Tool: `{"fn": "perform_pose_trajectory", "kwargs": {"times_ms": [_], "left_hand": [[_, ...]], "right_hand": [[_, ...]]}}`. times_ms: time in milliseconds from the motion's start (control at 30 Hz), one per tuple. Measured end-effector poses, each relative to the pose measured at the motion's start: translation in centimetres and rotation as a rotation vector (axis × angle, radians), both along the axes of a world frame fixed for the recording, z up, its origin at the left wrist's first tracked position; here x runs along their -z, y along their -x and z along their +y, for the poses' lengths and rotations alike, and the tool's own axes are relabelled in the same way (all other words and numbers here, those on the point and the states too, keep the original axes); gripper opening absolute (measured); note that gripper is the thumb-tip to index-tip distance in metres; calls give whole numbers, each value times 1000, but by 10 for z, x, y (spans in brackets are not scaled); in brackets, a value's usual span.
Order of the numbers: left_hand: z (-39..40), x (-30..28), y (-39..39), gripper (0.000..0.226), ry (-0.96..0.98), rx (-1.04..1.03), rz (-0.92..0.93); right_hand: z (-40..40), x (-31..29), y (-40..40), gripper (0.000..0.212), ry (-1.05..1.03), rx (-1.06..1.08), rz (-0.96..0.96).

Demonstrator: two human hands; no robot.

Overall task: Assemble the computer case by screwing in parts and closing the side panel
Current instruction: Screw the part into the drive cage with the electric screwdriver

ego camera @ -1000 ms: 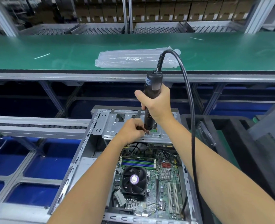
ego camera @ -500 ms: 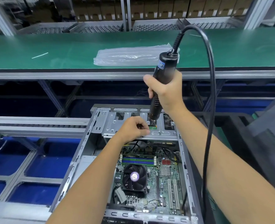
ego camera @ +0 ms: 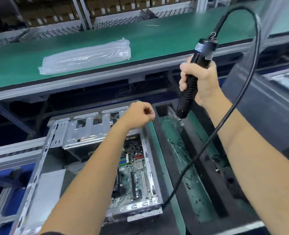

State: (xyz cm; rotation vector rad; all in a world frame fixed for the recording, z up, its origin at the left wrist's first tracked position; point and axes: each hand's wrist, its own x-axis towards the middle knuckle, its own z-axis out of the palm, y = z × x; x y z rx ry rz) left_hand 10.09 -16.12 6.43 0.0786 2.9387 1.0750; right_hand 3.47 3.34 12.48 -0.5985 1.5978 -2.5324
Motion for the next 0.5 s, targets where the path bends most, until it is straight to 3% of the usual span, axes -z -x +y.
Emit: {"fn": "perform_pose_trajectory", "kwargs": {"times_ms": [100,233,333,500], "left_hand": [[71,16,26,15,175,148,-52],[127,61,44,16,400,189,-192],[147,98,46,13,464,177,-315],[172,149,32,36,435,41,-463]], "right_hand": [[34,36,-1,22,-46,-19,-123],[61,97,-6,30,-166,36,-203],[69,138,-6,35,-194,39,-257],[72,176,4,30,-261,-26,-388]]}}
